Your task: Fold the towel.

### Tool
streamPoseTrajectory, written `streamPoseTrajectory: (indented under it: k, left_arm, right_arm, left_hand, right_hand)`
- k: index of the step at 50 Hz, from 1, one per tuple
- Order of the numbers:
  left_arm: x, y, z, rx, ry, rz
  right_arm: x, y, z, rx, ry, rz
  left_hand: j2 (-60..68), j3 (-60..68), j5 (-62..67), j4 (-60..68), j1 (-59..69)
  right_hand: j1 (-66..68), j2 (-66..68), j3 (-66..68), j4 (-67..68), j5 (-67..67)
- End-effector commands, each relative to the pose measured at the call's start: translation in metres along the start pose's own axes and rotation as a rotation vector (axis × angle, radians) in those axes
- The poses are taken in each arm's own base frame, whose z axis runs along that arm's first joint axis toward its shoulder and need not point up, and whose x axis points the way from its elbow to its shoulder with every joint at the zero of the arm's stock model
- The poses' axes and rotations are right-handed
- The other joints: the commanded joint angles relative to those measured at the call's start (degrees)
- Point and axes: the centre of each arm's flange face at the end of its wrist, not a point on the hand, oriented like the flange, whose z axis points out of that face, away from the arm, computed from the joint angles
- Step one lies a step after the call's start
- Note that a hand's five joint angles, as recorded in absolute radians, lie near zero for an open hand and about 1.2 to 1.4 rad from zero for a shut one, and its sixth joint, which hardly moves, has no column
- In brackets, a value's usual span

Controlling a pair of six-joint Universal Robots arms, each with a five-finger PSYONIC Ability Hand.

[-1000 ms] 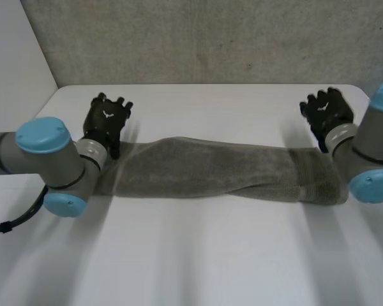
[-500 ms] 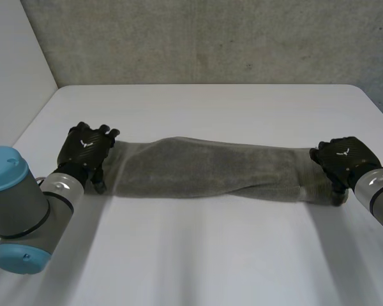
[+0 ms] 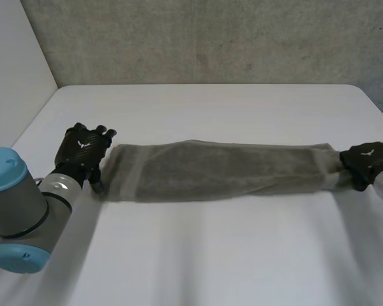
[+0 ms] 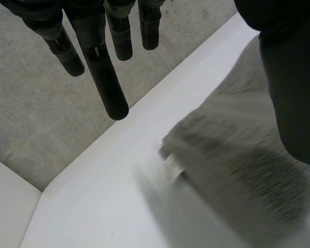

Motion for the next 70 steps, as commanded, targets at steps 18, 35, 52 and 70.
streamPoseTrajectory:
  k: [18,35,52,70]
  left_arm:
    - [-0.011,-0.013,0.0,0.039,-0.032,0.002]
    - [0.004,-0.031,-0.008,0.09,0.002,0.008]
    - [0.03,-0.062,-0.008,0.201,0.059,0.018]
    - [0.089,-0.061,-0.012,0.218,0.208,0.01]
  right_arm:
    - [0.016,-0.135,-0.034,0.299,0.204,-0.365]
    - [-0.246,-0.134,-0.108,0.628,-0.382,-0.636]
    - [-0.146,-0.133,-0.099,0.461,-0.258,-0.268]
    - [-0.098,-0.03,-0.061,0.103,-0.271,-0.015]
  left_hand:
    - [-3.0,-63.4,-12.2,-3.3,-3.7]
    - [-3.0,-63.5,-12.2,-3.3,-3.7]
    - [-2.8,-63.3,-12.1,-3.2,-3.6]
    - [-2.3,-62.8,-11.6,-2.7,-3.1]
  right_hand:
    - [3.9,4.8,4.2,3.1,3.6]
    - [3.9,4.8,4.2,3.1,3.6]
    - [-66.1,-65.2,-65.8,-66.9,-66.4]
    - [-44.5,-43.7,-44.2,-45.3,-44.9]
